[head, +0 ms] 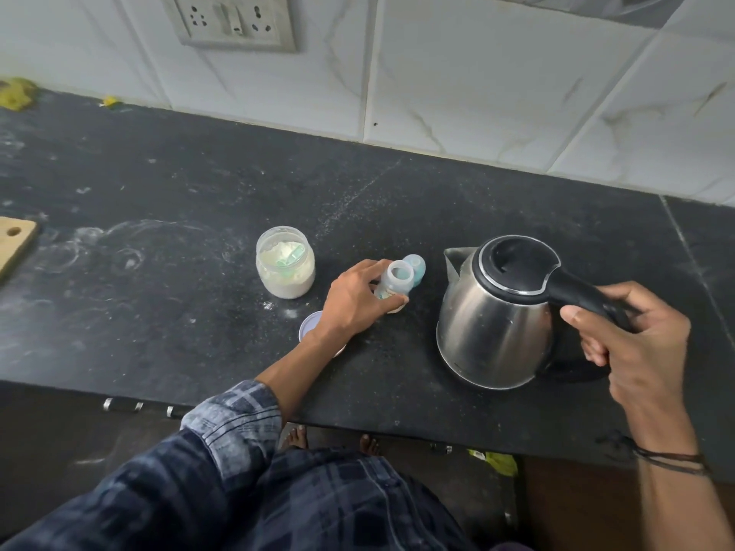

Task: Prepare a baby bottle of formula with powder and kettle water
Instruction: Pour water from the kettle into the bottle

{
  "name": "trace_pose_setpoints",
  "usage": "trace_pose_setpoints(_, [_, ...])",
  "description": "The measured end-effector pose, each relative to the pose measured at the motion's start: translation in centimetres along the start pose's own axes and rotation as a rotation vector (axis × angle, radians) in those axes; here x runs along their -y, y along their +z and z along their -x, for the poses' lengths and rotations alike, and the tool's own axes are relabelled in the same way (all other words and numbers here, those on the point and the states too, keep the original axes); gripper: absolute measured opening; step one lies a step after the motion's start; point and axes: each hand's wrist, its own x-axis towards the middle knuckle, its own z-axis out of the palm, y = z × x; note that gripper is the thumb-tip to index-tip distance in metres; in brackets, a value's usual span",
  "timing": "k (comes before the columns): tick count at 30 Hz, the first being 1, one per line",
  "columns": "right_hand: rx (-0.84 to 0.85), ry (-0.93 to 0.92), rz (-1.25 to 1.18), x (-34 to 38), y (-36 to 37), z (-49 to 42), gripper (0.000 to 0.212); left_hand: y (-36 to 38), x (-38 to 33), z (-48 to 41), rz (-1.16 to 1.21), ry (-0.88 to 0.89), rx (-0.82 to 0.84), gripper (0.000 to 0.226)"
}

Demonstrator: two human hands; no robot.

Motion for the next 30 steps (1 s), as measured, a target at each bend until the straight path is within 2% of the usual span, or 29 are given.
trace_pose_setpoints(12, [0.206, -0.025, 0.121, 2.1, 1.2, -2.9, 0.022, -1.9, -1.3, -0.6, 0.056, 0.059, -0.066, 0.047])
trace_pose_setpoints(25, [0.277, -0.008, 0.184, 3.2, 2.5, -4.8, 0.026, -2.5, -1.3, -0.7, 0.011, 0.064, -0.055, 0.047])
trace_pose_setpoints(30, [0.305, -0.001, 0.200, 3.3, 3.0, -5.4, 0.021, -2.8, -1.5, -0.7, -0.022, 0.057, -0.062, 0.045])
